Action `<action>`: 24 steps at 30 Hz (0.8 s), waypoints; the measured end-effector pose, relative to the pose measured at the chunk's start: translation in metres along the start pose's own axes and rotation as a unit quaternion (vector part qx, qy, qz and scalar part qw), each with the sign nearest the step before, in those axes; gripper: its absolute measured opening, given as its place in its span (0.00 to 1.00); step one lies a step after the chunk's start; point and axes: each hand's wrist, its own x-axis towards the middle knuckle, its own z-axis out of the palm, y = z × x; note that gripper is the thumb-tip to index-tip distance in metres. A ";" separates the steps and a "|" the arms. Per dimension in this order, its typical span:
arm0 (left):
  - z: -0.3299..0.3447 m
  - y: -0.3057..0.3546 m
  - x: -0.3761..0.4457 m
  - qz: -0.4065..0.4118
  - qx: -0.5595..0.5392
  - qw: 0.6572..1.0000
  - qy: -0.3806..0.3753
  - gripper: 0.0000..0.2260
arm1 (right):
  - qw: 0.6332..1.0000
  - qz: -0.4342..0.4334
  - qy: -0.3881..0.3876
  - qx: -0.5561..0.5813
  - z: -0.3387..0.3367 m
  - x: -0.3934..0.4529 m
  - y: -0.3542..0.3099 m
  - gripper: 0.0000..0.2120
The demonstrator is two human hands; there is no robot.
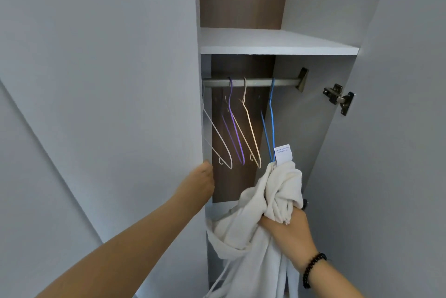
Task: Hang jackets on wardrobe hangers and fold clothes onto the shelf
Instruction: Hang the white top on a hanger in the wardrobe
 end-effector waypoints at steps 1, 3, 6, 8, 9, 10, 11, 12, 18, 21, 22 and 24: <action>0.003 0.003 -0.008 0.032 -0.032 0.999 -0.025 0.17 | 1.000 -0.010 -0.006 -0.003 -0.002 -0.003 0.003 0.13; 0.000 0.010 -0.028 0.011 -0.026 0.999 -0.026 0.17 | 0.999 -0.016 -0.016 -0.025 -0.006 -0.022 -0.003 0.12; -0.006 0.021 -0.059 -0.001 -0.055 0.998 0.004 0.15 | 0.998 -0.031 -0.031 -0.049 -0.012 -0.052 -0.009 0.12; -0.009 0.027 -0.081 -0.005 -0.070 0.997 0.010 0.16 | 0.996 -0.035 -0.050 -0.058 -0.017 -0.075 -0.011 0.13; -0.012 0.031 -0.093 -0.015 -0.081 0.997 0.011 0.16 | 0.996 -0.033 -0.057 -0.056 -0.020 -0.087 -0.009 0.13; -0.011 0.034 -0.103 -0.022 -0.087 0.996 0.018 0.16 | 0.996 -0.029 -0.065 -0.058 -0.022 -0.098 -0.006 0.12; -0.010 0.036 -0.111 -0.029 -0.088 0.995 0.037 0.16 | 0.995 -0.027 -0.071 -0.057 -0.023 -0.107 -0.003 0.12; -0.011 0.040 -0.122 -0.034 -0.095 0.994 0.046 0.15 | 0.995 -0.028 -0.074 -0.062 -0.026 -0.118 0.000 0.12; -0.021 0.051 -0.183 -0.076 -0.140 0.986 0.054 0.13 | 0.988 -0.052 -0.103 -0.103 -0.026 -0.171 0.001 0.15; -0.017 0.053 -0.211 -0.092 -0.163 0.981 0.052 0.15 | 0.983 -0.061 -0.117 -0.127 -0.018 -0.186 -0.004 0.16; -0.017 0.052 -0.221 -0.096 -0.165 0.980 0.059 0.15 | 0.984 -0.059 -0.115 -0.120 -0.015 -0.192 -0.007 0.15; -0.016 0.052 -0.244 -0.097 -0.169 0.978 0.074 0.16 | 0.989 -0.055 -0.111 -0.083 -0.005 -0.203 -0.009 0.14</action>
